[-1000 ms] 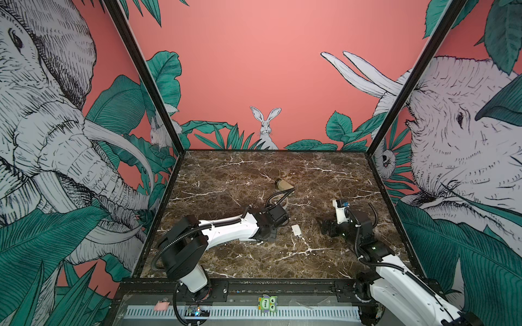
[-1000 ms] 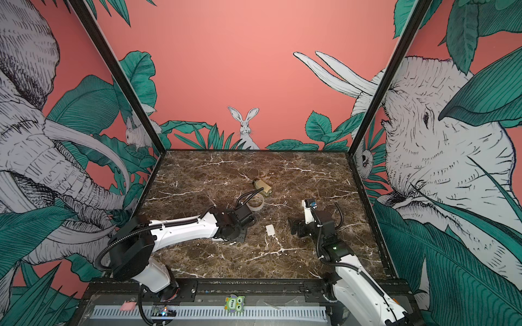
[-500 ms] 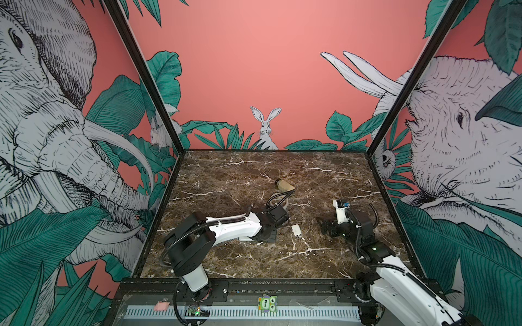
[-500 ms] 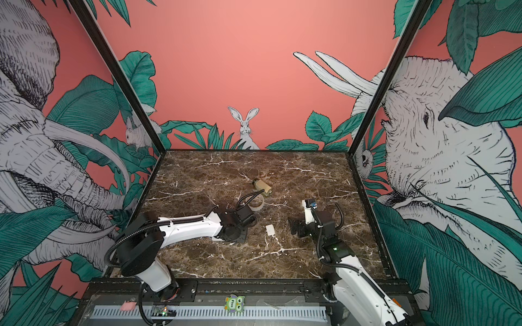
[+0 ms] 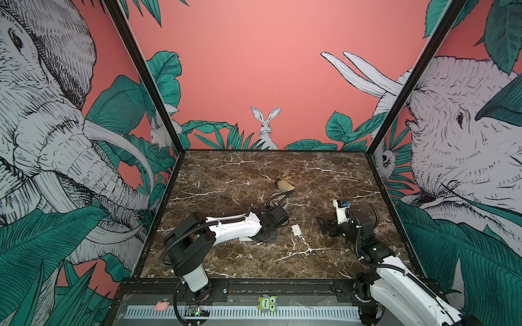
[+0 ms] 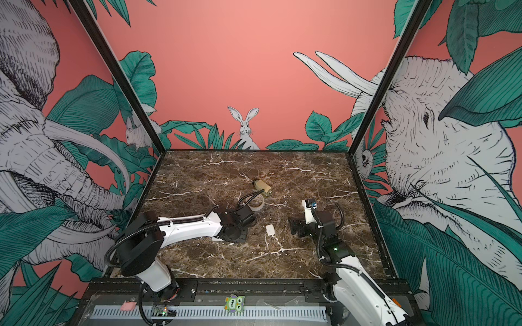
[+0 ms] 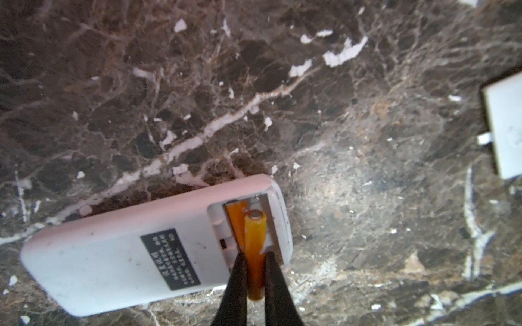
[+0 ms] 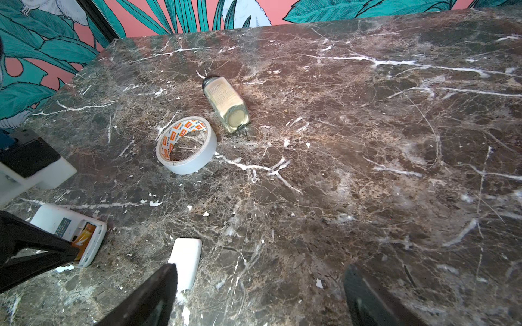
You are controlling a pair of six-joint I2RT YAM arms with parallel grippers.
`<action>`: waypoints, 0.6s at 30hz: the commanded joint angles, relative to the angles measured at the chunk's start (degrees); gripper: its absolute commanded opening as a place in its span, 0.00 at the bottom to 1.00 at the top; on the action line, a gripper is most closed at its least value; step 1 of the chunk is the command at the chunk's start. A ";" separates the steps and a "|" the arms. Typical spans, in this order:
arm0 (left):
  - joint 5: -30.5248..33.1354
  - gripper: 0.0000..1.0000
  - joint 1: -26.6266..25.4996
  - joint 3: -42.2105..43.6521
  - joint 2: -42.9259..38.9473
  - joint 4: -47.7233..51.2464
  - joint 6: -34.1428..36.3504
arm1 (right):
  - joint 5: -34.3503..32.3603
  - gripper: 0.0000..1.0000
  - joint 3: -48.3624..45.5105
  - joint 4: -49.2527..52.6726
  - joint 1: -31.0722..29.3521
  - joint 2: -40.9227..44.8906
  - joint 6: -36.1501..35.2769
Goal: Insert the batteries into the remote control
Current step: 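Carry the held battery with the left gripper over the remote's compartment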
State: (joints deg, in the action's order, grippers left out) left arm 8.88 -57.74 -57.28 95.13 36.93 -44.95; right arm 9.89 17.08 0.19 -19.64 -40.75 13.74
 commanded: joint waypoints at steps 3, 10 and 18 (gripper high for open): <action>0.24 0.18 0.23 -1.08 -0.09 1.44 -1.45 | 0.22 0.91 -0.58 -2.34 0.22 0.76 -0.16; 0.61 0.24 0.25 -2.26 0.05 2.13 -1.18 | 0.37 0.91 -0.62 -2.47 0.22 0.59 -0.16; 1.10 0.26 0.21 -4.08 -0.83 3.77 -0.21 | 0.51 0.91 -0.65 -2.47 0.24 0.50 -0.27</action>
State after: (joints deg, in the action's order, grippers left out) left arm 8.84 -57.69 -59.77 95.18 37.98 -45.19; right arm 9.91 17.08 0.19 -19.64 -40.69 13.72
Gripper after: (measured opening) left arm 0.260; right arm 0.908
